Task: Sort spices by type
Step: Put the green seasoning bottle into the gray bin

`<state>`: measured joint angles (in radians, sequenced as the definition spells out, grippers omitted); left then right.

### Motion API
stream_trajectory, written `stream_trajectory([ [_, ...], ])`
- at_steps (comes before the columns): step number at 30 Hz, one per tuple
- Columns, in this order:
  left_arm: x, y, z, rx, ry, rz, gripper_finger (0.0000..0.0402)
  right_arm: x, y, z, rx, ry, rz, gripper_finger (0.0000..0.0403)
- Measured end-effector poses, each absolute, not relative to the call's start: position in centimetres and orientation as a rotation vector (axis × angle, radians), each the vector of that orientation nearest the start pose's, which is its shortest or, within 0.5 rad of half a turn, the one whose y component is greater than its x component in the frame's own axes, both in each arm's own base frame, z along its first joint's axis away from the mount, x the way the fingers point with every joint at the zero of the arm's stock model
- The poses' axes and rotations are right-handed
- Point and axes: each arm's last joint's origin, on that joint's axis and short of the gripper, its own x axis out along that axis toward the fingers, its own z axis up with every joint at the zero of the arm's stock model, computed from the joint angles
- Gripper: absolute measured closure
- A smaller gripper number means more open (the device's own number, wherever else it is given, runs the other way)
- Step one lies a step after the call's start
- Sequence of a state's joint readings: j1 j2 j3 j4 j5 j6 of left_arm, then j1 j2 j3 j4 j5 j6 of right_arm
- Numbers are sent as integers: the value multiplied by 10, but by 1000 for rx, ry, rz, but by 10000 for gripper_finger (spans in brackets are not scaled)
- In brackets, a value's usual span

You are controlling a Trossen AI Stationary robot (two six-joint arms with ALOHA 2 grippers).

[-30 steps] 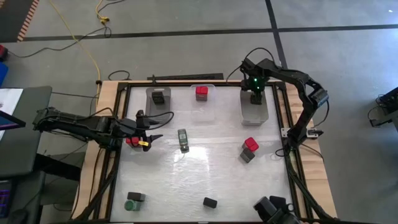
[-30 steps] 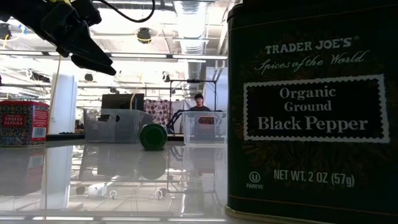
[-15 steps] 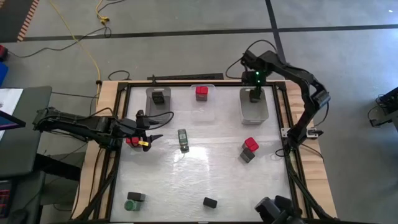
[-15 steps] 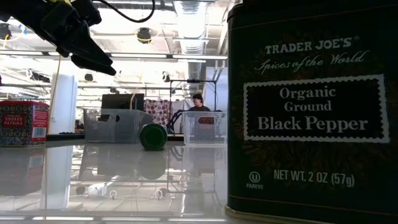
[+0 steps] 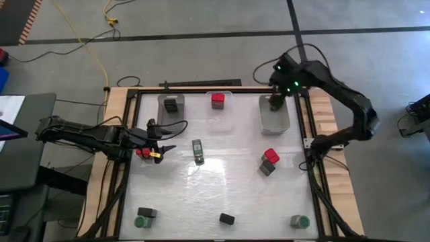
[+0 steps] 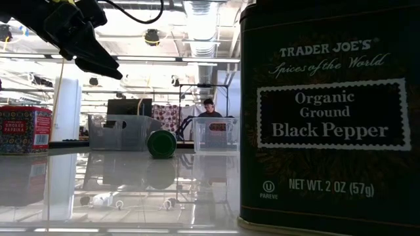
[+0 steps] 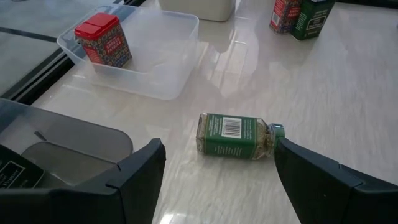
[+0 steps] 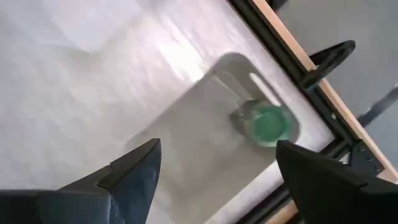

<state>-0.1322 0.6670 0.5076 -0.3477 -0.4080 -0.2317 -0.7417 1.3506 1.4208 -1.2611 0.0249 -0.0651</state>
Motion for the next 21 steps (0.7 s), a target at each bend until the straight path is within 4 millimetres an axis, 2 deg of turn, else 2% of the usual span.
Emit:
stream_trajectory([
  [3, 147, -8, 241, -90, 455, 325, 111, 174, -131, 355, 397, 1055, -631, 58],
  [8, 147, -8, 241, -91, 455, 325, 111, 170, -81, 347, 433, 955, -609, 58],
  [14, 147, -8, 241, -114, 450, 330, 111, 166, -34, 316, 418, 890, -679, 58],
  [21, 147, -8, 241, -105, 452, 328, 111, 174, 5, 276, 408, 810, -655, 58],
])
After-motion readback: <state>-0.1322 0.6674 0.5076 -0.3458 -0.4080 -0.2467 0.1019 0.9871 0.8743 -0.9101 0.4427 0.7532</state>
